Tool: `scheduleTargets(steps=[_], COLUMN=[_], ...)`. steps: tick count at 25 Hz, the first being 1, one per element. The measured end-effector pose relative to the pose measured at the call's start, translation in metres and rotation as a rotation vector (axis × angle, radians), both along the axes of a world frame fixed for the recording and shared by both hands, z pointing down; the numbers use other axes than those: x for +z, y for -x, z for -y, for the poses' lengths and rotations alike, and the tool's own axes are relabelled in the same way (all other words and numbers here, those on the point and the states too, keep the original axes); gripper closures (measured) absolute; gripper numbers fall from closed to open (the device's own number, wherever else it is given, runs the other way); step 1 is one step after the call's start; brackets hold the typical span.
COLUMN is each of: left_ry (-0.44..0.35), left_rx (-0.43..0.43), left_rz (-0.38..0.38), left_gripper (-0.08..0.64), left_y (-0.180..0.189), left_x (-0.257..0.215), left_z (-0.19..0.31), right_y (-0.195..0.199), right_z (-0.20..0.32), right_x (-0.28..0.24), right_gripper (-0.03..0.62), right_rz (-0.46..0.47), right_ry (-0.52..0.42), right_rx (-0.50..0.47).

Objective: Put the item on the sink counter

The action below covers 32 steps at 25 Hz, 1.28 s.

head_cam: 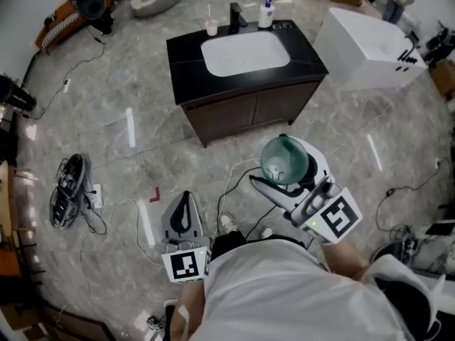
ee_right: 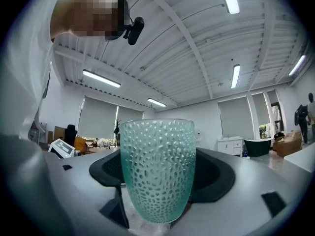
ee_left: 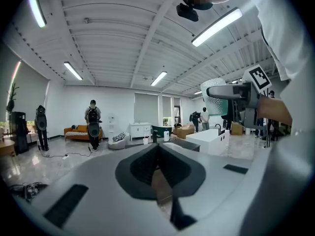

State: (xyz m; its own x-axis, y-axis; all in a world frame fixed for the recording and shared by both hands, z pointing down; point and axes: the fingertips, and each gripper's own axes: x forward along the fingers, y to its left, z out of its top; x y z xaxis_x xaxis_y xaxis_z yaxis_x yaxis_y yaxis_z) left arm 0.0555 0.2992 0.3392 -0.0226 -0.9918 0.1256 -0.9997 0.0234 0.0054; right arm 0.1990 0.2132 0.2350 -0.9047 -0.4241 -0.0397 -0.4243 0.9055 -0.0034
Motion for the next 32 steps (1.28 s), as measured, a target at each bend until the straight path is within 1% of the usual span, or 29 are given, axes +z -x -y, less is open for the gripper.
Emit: scheduleTargets(steps=[4,7,12,15,19,26,29,32], left_ry=[0.006,-0.005,-0.008,0.002,0.01,0.008,0.008,-0.006], left_rx=[0.01,0.026,0.053,0.07,0.065,0.077,0.077,0.056], left_rz=[-0.023,-0.029,-0.081,-0.085,-0.098,-0.086,-0.067,-0.047], left_gripper=[0.557,0.557,0.557,0.557,0.557,0.557,0.557,0.557], left_y=[0.005,0.015,0.038,0.053,0.066,0.069,0.07,0.072], left_x=[0.007,0.011,0.019,0.024,0.032,0.039,0.031,0.026], left_z=[0.001,0.008,0.021,0.023,0.024,0.036,0.05,0.065], right_y=[-0.002,0.003,0.018,0.025,0.031,0.036,0.035,0.036], right_z=[0.004,0.009,0.023,0.027,0.031,0.046,0.06,0.08], right_x=[-0.002,-0.005,-0.008,-0.013,-0.017,-0.012,-0.013,-0.012], right_gripper=[0.229,0.229,0.229,0.229,0.229,0.229,0.229,0.228], right_rz=[0.011,0.013,-0.025,-0.04,-0.059,-0.067,-0.05,-0.024], right_ry=[0.002,0.005,0.012,0.002,-0.016,-0.018,-0.019,-0.022], right_rx=[0.014,0.042,0.104,0.135,0.155,0.172,0.171,0.163])
